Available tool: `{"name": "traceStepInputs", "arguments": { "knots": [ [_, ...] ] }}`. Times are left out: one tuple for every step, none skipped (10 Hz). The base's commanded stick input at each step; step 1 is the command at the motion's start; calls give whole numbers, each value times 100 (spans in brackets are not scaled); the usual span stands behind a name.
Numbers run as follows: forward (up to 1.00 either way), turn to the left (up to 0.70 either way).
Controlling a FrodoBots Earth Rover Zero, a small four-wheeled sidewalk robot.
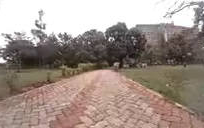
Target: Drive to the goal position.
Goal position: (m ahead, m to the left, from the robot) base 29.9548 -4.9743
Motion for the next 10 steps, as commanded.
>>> {"name": "traceStepInputs", "arguments": {
  "knots": [
    [70, 0],
    [70, 0],
    [70, 0],
    [70, 0],
    [70, 0],
    [70, 0],
    [70, 0],
    [70, 0],
    [70, 0],
    [70, 0]
  ]
}}
